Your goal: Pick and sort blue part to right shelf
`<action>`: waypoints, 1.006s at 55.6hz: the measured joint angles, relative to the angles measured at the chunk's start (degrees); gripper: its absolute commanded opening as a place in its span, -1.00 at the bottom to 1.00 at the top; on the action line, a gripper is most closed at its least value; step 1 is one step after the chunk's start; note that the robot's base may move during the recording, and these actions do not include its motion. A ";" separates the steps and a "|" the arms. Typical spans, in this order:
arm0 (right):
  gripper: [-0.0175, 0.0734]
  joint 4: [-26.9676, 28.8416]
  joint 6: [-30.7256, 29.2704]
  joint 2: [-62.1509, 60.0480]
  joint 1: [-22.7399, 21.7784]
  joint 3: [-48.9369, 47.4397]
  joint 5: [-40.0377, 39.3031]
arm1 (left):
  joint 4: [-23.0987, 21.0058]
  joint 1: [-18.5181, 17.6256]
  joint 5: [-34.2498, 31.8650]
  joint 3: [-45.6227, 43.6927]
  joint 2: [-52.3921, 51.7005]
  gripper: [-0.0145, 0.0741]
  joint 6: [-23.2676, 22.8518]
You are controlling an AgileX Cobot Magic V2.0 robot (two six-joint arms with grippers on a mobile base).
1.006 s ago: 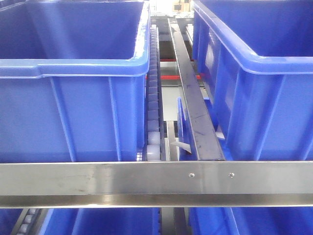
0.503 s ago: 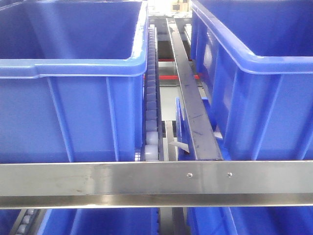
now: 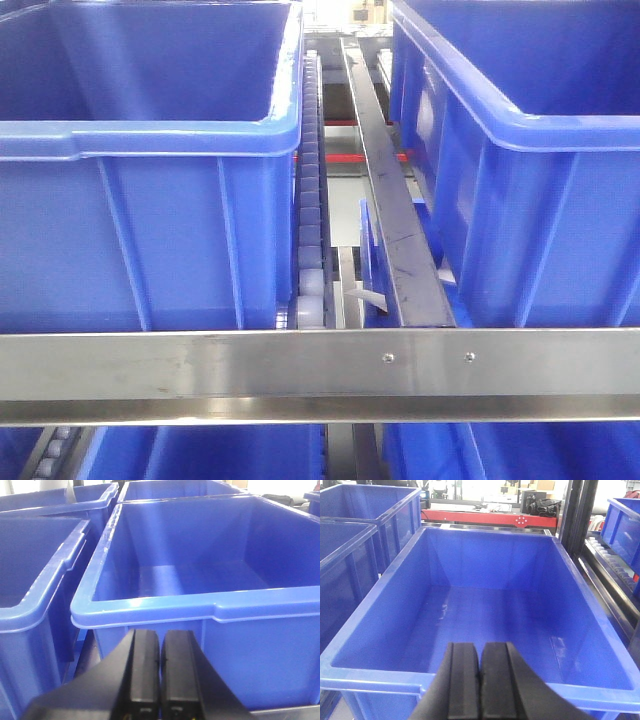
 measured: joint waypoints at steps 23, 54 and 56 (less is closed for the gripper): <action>-0.51 9.51 -8.74 -0.09 -1.37 7.98 -4.90 | 0.00 0.00 -0.20 0.00 0.00 -0.39 0.00; -0.51 17.84 -15.79 -7.84 -7.56 23.48 -16.76 | 0.00 0.00 -0.34 0.00 0.00 -0.39 0.00; -0.51 17.84 -15.79 -7.84 -7.56 23.48 -16.76 | 0.00 0.00 -0.34 0.00 0.00 -0.39 0.00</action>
